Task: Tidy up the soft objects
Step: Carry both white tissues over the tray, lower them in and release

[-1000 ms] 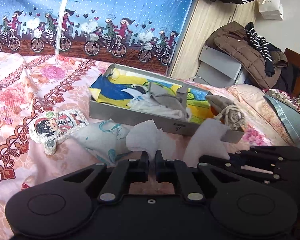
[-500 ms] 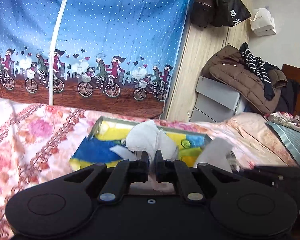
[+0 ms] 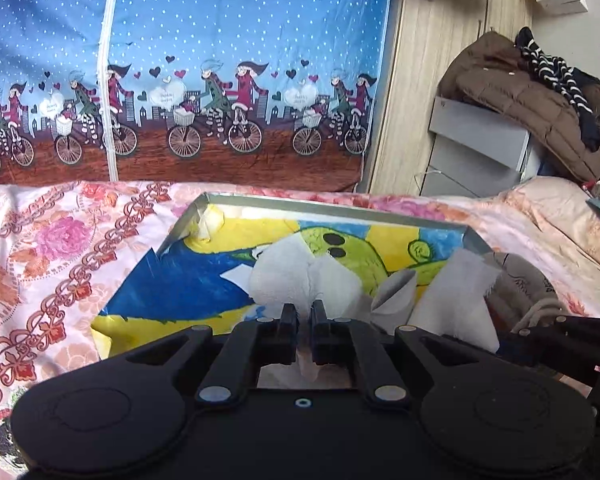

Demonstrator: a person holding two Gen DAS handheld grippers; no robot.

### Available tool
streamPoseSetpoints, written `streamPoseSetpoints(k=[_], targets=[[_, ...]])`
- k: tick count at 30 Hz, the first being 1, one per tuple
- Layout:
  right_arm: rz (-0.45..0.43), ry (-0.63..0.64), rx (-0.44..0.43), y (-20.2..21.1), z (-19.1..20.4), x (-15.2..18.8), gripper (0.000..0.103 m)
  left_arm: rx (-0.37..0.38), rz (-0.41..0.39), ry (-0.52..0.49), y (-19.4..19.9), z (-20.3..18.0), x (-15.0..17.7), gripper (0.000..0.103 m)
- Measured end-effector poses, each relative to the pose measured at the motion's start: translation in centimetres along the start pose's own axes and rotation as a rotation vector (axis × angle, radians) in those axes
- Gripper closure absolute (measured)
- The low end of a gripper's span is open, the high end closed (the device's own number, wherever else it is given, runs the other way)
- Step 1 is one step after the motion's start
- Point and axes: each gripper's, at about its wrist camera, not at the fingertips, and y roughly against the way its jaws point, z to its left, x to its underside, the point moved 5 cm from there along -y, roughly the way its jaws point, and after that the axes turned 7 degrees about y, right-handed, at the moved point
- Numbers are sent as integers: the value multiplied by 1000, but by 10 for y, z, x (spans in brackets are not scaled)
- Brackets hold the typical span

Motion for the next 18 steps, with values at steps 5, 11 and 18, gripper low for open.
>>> streamPoseSetpoints(k=[5, 11, 18], targets=[[-2, 20, 40, 7, -3, -6, 61, -19, 23, 12, 6, 4, -3, 80], [-28, 26, 88, 28, -12, -15, 28, -43, 33, 56, 27, 10, -12, 51], [-57, -58, 118, 76, -37, -24, 1, -70, -108, 105, 86, 18, -21, 16]])
